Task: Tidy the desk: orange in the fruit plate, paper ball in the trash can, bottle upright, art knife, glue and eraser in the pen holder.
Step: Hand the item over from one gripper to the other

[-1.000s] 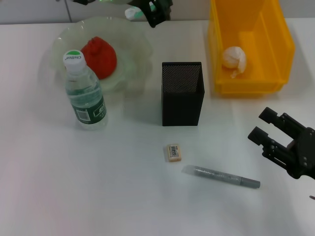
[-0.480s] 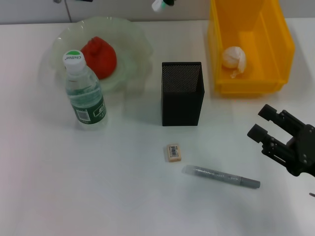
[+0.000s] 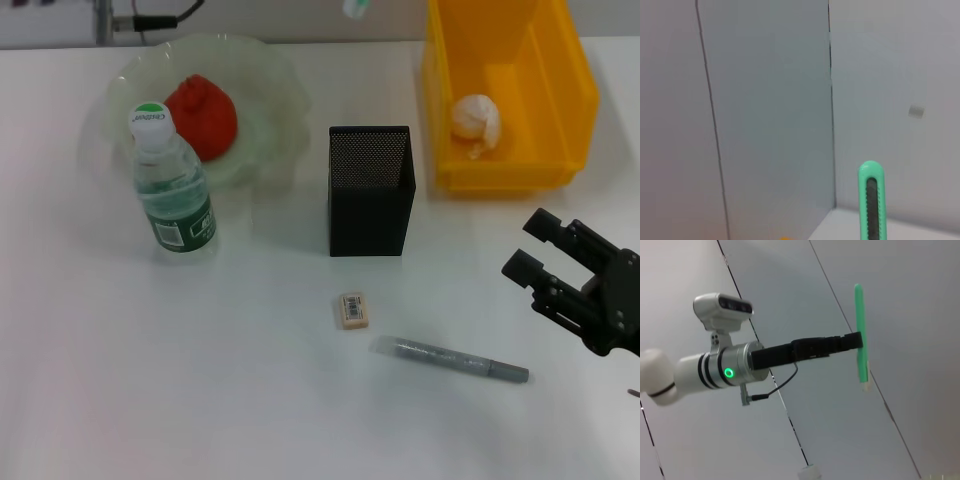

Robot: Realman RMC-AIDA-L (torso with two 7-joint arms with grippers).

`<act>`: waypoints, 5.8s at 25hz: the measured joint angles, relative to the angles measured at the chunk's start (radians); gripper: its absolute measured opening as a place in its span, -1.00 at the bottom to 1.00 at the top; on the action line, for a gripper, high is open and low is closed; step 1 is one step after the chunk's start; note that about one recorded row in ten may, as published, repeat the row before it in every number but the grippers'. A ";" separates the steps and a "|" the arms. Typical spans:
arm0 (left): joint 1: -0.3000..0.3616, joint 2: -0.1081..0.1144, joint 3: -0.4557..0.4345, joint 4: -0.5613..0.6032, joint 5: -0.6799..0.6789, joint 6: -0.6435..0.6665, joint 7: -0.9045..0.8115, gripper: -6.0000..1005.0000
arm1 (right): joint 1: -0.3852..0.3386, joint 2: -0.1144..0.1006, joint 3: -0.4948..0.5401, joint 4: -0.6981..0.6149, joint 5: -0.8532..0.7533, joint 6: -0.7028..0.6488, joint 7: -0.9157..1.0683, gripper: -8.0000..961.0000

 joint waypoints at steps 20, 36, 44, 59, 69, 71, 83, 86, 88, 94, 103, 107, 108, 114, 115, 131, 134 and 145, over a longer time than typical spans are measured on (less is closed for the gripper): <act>0.050 0.001 -0.029 -0.516 -0.897 0.124 0.333 -0.61 | 0.132 0.013 0.131 0.023 0.026 -0.033 -0.281 0.50; 0.051 -0.005 0.011 -0.756 -1.173 0.247 0.329 -0.61 | 0.353 0.017 0.165 0.247 0.131 -0.044 -1.090 0.51; 0.039 -0.008 0.018 -0.796 -1.214 0.237 0.360 -0.61 | 0.462 0.017 0.293 0.472 0.122 -0.035 -1.351 0.50; 0.015 -0.008 0.044 -0.843 -1.233 0.245 0.401 -0.61 | 0.516 0.017 0.303 0.532 0.119 -0.001 -1.361 0.51; 0.024 -0.008 0.107 -0.852 -1.293 0.251 0.438 -0.61 | 0.520 0.017 0.328 0.542 0.114 -0.005 -1.357 0.51; 0.025 -0.008 0.110 -0.855 -1.299 0.255 0.443 -0.61 | 0.520 0.017 0.328 0.542 0.113 -0.005 -1.357 0.51; 0.025 -0.008 0.145 -0.880 -1.366 0.260 0.460 -0.61 | 0.543 0.017 0.337 0.560 0.113 -0.001 -1.356 0.51; 0.025 -0.008 0.147 -0.881 -1.370 0.261 0.462 -0.61 | 0.547 0.017 0.351 0.566 0.113 0.001 -1.356 0.49; 0.027 -0.008 0.153 -0.882 -1.375 0.261 0.462 -0.61 | 0.553 0.017 0.385 0.571 0.093 0.004 -1.356 0.49; 0.027 -0.008 0.172 -0.888 -1.393 0.261 0.463 -0.61 | 0.552 0.017 0.456 0.571 -0.001 0.030 -1.360 0.43; 0.027 -0.008 0.188 -0.890 -1.402 0.263 0.466 -0.61 | 0.551 0.017 0.495 0.579 -0.039 0.056 -1.362 0.10; 0.027 -0.008 0.197 -0.890 -1.410 0.263 0.470 -0.61 | 0.553 0.017 0.498 0.582 -0.040 0.056 -1.363 0.09; 0.028 -0.008 0.208 -0.890 -1.422 0.263 0.476 -0.61 | 0.554 0.017 0.503 0.586 -0.041 0.056 -1.363 0.09; 0.034 -0.008 0.238 -0.890 -1.462 0.266 0.502 -0.61 | 0.555 0.017 0.511 0.595 -0.044 0.054 -1.363 0.01; 0.035 -0.008 0.239 -0.891 -1.463 0.266 0.503 -0.61 | 0.555 0.017 0.511 0.596 -0.049 0.054 -1.363 -0.01; 0.083 -0.008 0.264 -0.897 -1.466 0.282 0.531 -0.61 | 0.529 0.017 0.503 0.618 -0.069 0.084 -1.364 -0.09; 0.087 -0.008 0.267 -0.919 -1.467 0.289 0.537 -0.61 | 0.513 0.017 0.506 0.622 -0.088 0.089 -1.364 -0.10; 0.087 -0.008 0.283 -0.965 -1.468 0.300 0.551 -0.61 | 0.461 0.017 0.511 0.641 -0.121 0.138 -1.364 -0.13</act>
